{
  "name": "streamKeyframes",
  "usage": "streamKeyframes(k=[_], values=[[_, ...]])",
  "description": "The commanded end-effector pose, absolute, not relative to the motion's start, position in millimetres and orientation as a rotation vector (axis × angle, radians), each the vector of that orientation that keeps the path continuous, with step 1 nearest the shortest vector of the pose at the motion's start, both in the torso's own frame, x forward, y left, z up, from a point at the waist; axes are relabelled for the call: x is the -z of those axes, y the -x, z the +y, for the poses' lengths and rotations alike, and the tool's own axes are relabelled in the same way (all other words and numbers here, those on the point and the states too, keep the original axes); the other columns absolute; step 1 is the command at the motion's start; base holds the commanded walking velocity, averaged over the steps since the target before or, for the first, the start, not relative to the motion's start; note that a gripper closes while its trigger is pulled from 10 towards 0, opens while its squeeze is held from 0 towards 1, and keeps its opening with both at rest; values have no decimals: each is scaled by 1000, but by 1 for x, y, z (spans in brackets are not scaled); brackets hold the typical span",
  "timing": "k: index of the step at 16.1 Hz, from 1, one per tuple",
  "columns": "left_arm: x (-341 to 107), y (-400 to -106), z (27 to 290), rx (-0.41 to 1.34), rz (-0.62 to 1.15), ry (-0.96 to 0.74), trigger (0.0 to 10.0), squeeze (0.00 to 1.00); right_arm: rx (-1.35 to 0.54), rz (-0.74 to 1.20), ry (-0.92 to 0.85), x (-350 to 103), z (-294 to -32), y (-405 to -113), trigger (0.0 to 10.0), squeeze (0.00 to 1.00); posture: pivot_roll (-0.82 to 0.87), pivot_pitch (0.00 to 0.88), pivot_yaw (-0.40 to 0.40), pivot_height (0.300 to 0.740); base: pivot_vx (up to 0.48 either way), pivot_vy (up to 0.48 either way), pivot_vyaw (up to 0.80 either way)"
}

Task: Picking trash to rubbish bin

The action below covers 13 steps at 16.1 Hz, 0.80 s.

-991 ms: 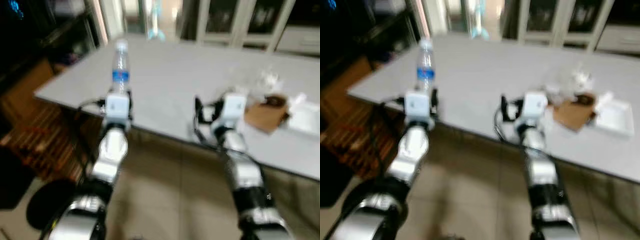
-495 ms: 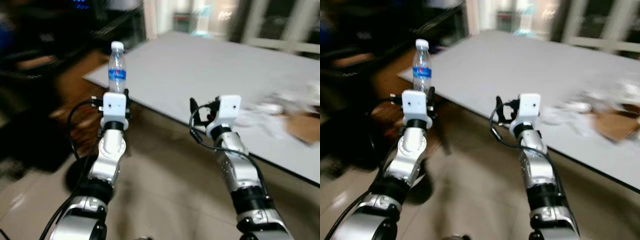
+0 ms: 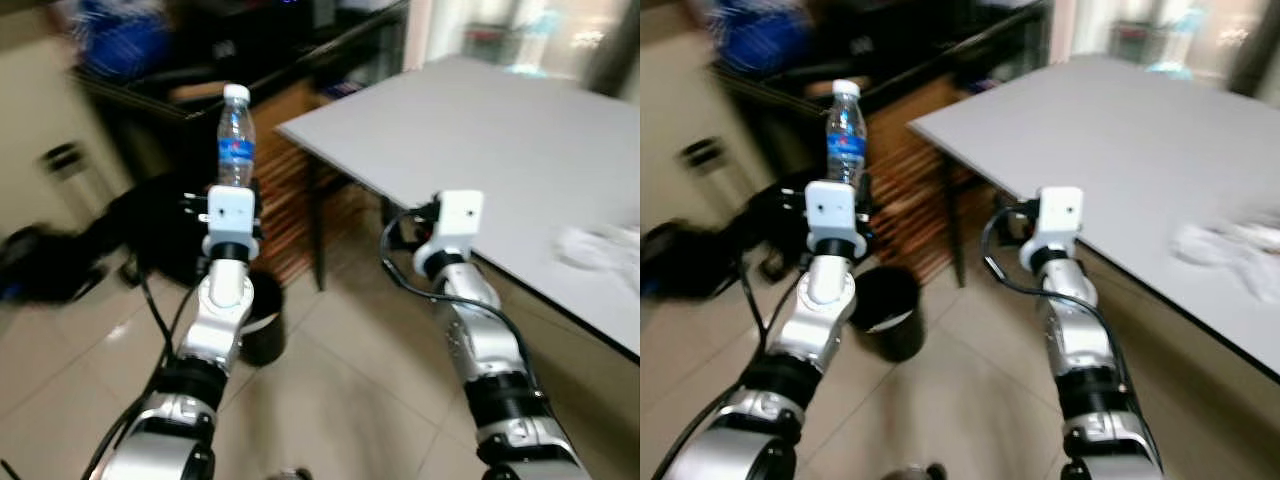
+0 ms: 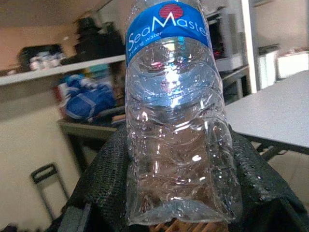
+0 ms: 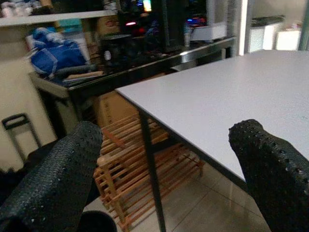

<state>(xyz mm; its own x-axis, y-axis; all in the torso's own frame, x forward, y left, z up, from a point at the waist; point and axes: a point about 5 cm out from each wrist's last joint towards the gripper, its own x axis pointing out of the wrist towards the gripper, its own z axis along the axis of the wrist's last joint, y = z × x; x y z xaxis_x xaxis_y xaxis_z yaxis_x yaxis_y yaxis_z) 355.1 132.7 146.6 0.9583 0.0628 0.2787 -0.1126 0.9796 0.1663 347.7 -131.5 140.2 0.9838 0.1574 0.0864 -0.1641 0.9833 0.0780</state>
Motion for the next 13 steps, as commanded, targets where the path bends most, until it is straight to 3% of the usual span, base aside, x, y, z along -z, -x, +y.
streamKeyframes(k=[1,6,13], values=[[-151,-357,136,-94,-284,-195,10000,0,-174,-84,-99,-143,-128,-349,10000,0,-61,36,65,740,0,0,800],[-149,-357,133,-73,-266,-195,10000,0,-178,-84,-110,-143,-127,-349,10000,0,-58,38,66,740,0,0,721],[-143,-357,134,-81,-218,-169,10000,0,-191,-60,-125,-139,-126,-348,10000,0,-59,40,62,740,0,0,0]])
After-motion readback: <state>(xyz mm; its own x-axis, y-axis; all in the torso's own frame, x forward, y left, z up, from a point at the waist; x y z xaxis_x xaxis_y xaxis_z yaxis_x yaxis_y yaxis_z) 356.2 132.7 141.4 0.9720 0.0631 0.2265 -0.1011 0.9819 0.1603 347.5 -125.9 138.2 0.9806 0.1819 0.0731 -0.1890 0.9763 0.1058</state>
